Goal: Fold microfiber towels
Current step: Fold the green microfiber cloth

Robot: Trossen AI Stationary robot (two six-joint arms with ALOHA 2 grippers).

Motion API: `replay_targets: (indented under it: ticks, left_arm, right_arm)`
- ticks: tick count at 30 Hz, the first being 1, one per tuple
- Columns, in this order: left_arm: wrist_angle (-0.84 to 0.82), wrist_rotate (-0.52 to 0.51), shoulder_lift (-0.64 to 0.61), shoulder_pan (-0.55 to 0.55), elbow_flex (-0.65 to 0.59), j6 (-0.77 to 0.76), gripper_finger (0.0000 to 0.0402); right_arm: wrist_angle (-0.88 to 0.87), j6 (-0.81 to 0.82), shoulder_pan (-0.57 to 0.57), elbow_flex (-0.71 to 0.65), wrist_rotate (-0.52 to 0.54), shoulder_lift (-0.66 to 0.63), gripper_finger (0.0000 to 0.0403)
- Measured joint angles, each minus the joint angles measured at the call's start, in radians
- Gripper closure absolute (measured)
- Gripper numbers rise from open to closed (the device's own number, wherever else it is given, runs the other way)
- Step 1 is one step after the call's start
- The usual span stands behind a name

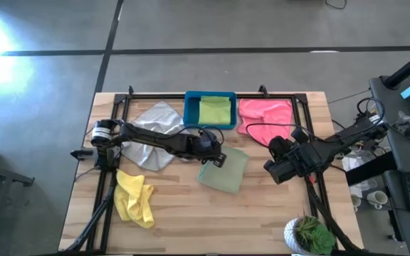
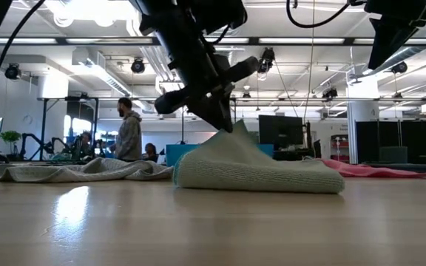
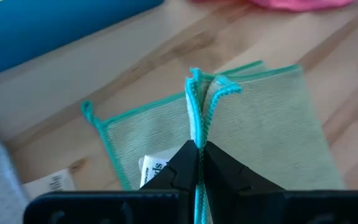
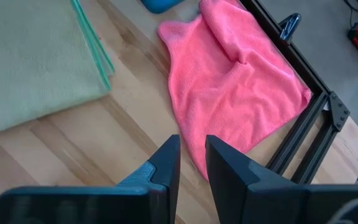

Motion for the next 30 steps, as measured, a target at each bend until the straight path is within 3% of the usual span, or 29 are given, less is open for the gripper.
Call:
replay_targets:
  ticks: [10, 22, 27, 30]
  left_arm:
    - [-0.046, -0.044, 0.0, 0.007, 0.0, 0.009, 0.0386]
    - [-0.041, -0.035, -0.004, 0.013, 0.0, 0.017, 0.0278]
    - [0.149, 0.11, -0.011, 0.012, 0.003, 0.196, 0.0274]
    - [0.279, 0.192, 0.023, 0.007, 0.002, 0.214, 0.0274]
  right_arm:
    - [0.004, 0.0, 0.0, 0.0, -0.013, 0.0, 0.0335]
    - [0.001, -0.002, 0.0, 0.0, -0.019, 0.0, 0.0335]
    - [0.001, -0.024, 0.0, 0.0, -0.019, 0.0, 0.0335]
    - [0.002, -0.027, 0.0, 0.0, -0.019, 0.0, 0.0335]
